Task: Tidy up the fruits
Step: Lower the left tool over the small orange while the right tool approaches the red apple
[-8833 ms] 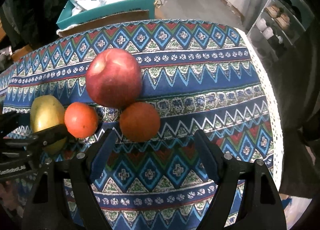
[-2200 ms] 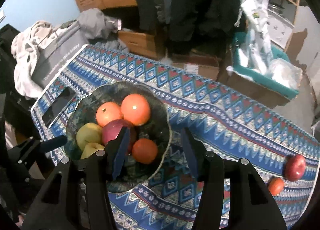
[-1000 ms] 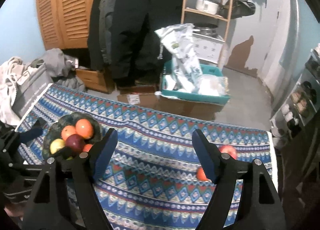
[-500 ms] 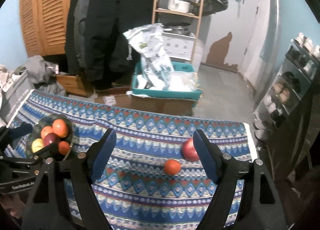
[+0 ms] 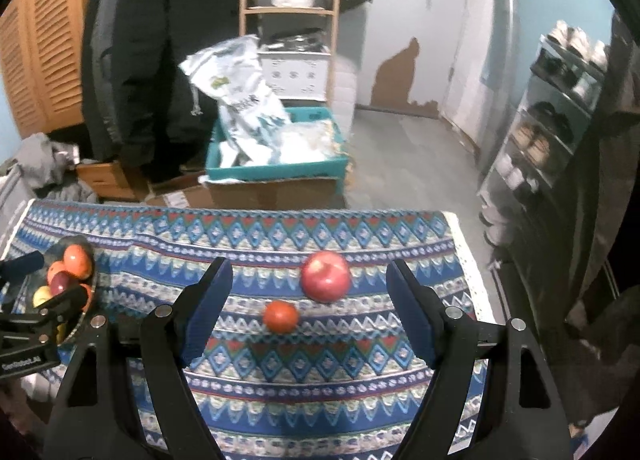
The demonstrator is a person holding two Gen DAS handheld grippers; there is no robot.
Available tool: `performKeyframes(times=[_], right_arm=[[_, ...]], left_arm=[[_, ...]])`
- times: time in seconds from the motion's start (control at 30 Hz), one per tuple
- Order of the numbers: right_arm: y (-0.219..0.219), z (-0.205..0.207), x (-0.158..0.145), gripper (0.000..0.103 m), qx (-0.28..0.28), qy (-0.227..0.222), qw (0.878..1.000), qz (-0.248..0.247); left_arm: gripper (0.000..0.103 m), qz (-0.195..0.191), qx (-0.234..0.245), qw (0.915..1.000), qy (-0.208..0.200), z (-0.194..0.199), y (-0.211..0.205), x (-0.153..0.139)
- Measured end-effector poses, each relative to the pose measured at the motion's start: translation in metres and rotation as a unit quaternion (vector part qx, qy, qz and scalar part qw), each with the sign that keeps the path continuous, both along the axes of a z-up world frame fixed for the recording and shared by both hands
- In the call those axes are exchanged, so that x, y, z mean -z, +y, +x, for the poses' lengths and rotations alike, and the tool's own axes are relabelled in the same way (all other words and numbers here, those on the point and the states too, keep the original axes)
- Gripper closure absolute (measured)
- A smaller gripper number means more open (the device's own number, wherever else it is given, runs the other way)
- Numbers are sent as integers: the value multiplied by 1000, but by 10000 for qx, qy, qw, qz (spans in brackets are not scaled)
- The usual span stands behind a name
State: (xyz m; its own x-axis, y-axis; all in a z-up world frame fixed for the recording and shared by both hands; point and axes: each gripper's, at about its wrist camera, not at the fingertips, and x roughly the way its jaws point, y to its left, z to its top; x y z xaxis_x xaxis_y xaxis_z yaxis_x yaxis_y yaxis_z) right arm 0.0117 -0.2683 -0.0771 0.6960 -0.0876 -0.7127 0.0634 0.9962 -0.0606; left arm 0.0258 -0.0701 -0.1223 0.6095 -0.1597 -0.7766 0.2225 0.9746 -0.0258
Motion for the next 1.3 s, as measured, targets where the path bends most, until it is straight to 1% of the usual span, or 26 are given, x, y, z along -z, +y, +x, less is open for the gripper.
performKeyframes(times=[0.2, 0.73, 0.9, 1.03, 1.17, 1.3], right_arm=[[-23, -2, 9, 25, 193, 83, 9998, 21], [-57, 4, 41, 25, 460, 382, 9982, 76], [-59, 13, 55, 25, 507, 600, 9968, -163], [-61, 24, 68, 25, 481, 805, 9956, 0], [-66, 32, 79, 25, 505, 930, 9944, 2], [-75, 40, 93, 25, 584, 1099, 9922, 95]], left_arm=[[15, 16, 127, 9999, 113, 7, -20, 7], [15, 388, 340, 9979, 395, 22, -54, 39], [15, 493, 390, 9968, 492, 31, -66, 50], [15, 534, 466, 9957, 589, 40, -79, 59], [15, 511, 528, 9952, 648, 50, -91, 69], [15, 474, 608, 9935, 833, 58, -102, 84]])
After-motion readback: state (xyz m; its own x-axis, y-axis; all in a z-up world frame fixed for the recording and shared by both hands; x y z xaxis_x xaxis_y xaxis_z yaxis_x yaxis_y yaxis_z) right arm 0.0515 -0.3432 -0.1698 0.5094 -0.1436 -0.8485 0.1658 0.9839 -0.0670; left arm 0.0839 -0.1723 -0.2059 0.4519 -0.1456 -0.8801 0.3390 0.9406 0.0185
